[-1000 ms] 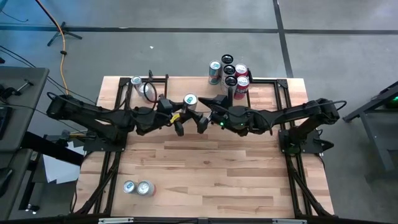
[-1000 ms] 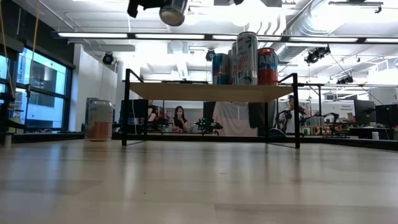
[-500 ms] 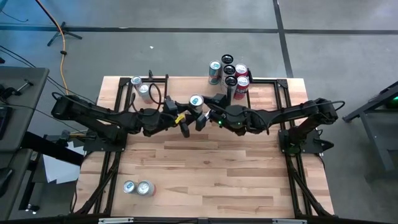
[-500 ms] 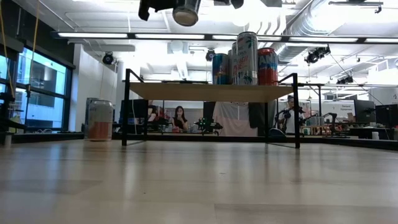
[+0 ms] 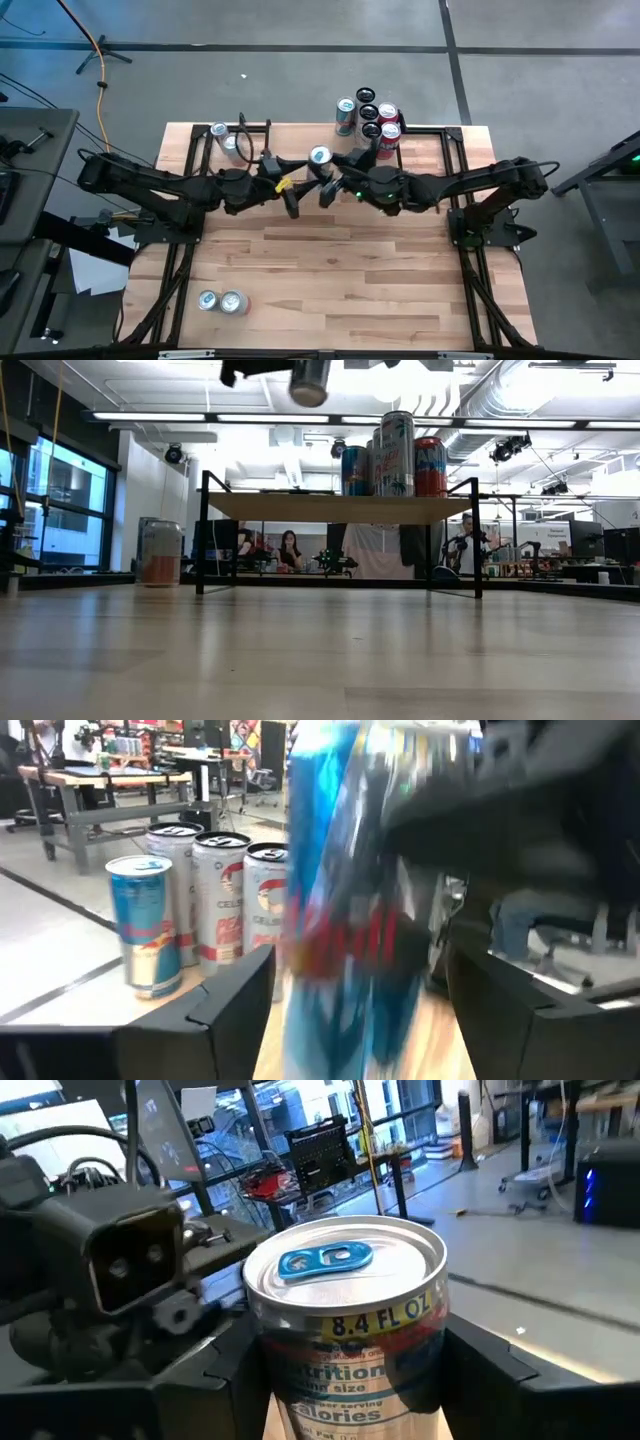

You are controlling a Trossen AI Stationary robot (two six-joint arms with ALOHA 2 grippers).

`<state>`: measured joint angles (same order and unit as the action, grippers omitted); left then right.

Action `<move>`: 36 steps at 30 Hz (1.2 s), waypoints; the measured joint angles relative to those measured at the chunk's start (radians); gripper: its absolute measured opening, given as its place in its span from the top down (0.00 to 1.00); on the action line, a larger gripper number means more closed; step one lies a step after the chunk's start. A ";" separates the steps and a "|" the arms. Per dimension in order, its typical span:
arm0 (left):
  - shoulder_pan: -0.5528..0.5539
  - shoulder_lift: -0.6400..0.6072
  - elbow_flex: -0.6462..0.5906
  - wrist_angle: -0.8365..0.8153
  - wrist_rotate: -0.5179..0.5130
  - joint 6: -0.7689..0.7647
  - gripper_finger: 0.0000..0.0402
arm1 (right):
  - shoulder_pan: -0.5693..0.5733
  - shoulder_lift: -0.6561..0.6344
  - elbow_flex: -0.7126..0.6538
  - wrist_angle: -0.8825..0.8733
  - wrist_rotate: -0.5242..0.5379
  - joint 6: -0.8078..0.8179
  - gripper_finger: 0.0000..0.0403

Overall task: Place canned beverage on shelf
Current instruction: Put the top right blue soda can on the shelf aligned with the blue soda can

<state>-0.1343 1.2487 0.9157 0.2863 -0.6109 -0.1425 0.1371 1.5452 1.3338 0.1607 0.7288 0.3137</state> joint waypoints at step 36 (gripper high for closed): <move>-0.191 -0.501 -0.241 -0.152 -0.081 -0.205 0.39 | -0.140 0.056 -0.073 0.129 -0.424 -0.088 0.49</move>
<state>-0.3257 0.7481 0.6748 0.1340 -0.6919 -0.3473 -0.0025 1.6008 1.2606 0.2902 0.3045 0.2255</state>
